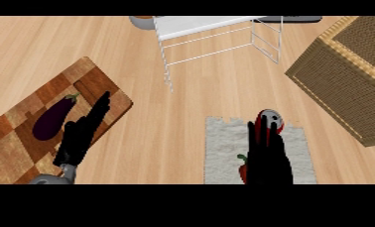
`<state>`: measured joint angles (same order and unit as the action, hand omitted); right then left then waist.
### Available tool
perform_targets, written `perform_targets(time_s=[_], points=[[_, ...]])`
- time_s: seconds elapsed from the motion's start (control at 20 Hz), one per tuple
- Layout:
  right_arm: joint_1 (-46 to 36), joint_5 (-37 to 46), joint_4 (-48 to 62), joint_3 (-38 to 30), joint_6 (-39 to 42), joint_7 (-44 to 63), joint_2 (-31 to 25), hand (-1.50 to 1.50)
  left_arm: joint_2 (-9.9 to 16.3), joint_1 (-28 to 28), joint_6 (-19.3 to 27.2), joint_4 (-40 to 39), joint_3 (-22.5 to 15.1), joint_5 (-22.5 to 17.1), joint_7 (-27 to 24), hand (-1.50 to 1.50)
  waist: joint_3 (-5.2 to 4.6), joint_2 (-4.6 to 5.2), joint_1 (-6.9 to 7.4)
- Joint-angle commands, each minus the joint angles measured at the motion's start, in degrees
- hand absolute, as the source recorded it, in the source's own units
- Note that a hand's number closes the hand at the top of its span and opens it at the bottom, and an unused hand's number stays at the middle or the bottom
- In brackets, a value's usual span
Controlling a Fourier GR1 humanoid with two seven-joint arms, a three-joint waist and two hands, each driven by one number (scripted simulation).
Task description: Pick the bell pepper from the placemat and place it in the tiered shelf
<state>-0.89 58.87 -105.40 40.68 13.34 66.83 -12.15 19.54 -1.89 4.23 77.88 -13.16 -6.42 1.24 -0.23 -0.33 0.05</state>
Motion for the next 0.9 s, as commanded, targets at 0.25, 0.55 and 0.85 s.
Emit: perform_targets(time_s=[0.25, 0.55, 0.85], points=[[1.4, 3.1, 4.0, -3.7, 7.7, 4.7, 3.5, -1.50, -1.9, 1.3, 1.2, 1.6, -0.8, 2.2, 0.7, 0.00, 0.21, 0.31, 0.17], [4.9, 8.3, 6.9, -2.9, 5.2, 2.0, 6.3, -1.50, -0.8, 1.2, -2.1, -0.4, 1.6, 0.8, -1.0, 0.00, 0.21, 0.33, -0.05], [4.5, 9.8, 12.6, -6.8, 1.8, -3.6, 8.1, -1.50, -3.1, 0.7, -0.4, -3.8, 1.7, 3.3, -2.1, 0.00, 0.22, 0.36, -0.02]])
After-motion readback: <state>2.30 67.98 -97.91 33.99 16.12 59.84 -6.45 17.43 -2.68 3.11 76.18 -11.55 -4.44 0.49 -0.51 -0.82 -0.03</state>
